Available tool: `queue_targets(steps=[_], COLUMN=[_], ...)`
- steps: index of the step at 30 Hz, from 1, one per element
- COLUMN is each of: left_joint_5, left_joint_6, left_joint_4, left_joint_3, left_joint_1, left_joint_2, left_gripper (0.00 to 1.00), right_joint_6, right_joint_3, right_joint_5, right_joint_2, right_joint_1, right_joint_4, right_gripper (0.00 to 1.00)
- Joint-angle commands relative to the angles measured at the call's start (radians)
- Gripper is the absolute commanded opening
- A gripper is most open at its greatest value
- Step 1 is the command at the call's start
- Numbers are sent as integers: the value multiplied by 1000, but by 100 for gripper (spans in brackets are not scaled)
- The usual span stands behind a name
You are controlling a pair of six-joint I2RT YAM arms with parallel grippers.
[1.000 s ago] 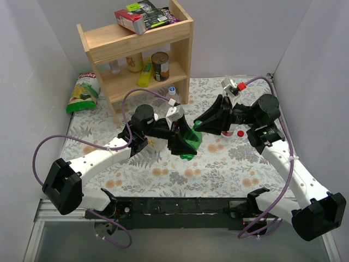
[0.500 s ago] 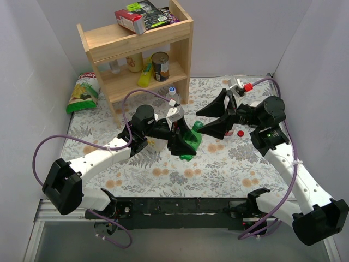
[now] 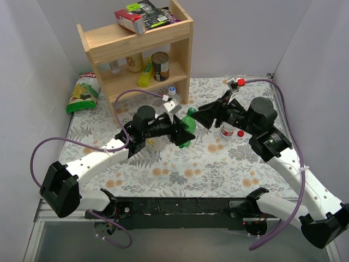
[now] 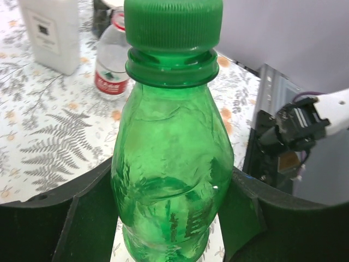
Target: Unscrew the bottle caps
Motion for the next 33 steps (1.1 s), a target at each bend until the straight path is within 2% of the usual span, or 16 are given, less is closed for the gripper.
queue_targets(steps=[1, 9, 19, 33], left_joint_5=[-145, -169, -159, -162], left_joint_6=[21, 19, 24, 33], left_joint_4=[-38, -42, -41, -51], left_joint_3=[26, 23, 26, 29], left_joint_1=[1, 1, -10, -37], left_joint_2=[-40, -44, -39, -19], left_gripper=[36, 36, 36, 36], right_joint_6=[-23, -12, -12, -40], right_joint_3=[99, 122, 122, 145], right_joint_5=[269, 299, 263, 272], right_joint_2=[44, 90, 121, 143], right_joint_1=[95, 123, 126, 126], right_joint_4=[-129, -167, -114, -121], right_gripper=[65, 61, 61, 59])
